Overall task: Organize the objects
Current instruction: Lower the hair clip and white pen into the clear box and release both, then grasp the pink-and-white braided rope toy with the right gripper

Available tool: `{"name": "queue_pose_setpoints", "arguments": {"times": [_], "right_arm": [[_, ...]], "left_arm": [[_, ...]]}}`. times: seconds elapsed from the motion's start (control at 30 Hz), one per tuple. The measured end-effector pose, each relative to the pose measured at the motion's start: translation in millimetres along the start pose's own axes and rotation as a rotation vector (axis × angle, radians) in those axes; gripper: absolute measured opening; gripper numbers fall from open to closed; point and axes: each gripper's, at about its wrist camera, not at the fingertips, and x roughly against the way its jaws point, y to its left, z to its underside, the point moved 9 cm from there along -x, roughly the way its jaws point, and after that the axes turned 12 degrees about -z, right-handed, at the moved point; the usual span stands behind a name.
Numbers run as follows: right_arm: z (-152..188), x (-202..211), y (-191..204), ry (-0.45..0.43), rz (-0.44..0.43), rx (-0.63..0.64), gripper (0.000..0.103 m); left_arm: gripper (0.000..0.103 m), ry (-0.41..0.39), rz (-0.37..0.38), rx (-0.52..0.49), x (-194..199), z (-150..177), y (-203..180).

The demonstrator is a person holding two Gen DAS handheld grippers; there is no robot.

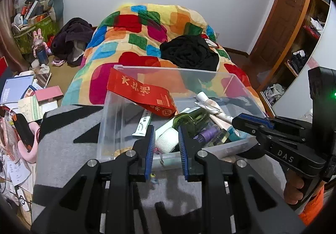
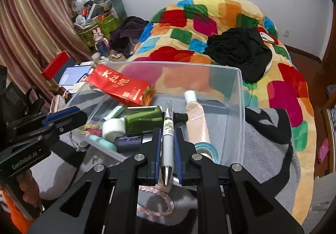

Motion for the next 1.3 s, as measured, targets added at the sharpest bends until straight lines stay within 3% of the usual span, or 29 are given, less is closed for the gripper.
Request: {"name": "queue_pose_setpoints", "arguments": {"times": [0.2,0.43,0.77,1.03,1.1,1.17,1.3], "right_arm": [[4.9,19.8,10.6,-0.020,-0.003,0.037,0.018],[27.1,42.3,30.5,-0.029,-0.046,0.090,0.032],[84.7,16.4,54.1,0.102,-0.028,0.236,0.043],[86.5,-10.4,39.8,0.137,0.069,0.250,0.043],[85.0,-14.2,35.5,0.143,0.092,0.242,0.042],[85.6,-16.7,33.3,0.151,0.083,0.225,0.028],[91.8,-17.5,28.4,0.159,0.067,0.194,0.011]], "left_arm": [[0.038,-0.047,-0.002,-0.024,20.4,0.9,-6.4],[0.050,-0.085,0.009,-0.050,45.2,15.6,-12.7],[0.057,0.000,-0.006,-0.074,43.0,74.6,0.1],[0.057,0.084,-0.016,-0.062,31.0,112.4,8.5],[0.058,0.092,-0.013,-0.053,30.0,115.0,10.6],[0.063,0.096,-0.009,-0.042,29.4,115.4,11.6],[0.066,0.102,-0.004,-0.031,25.4,112.1,7.7]]}}
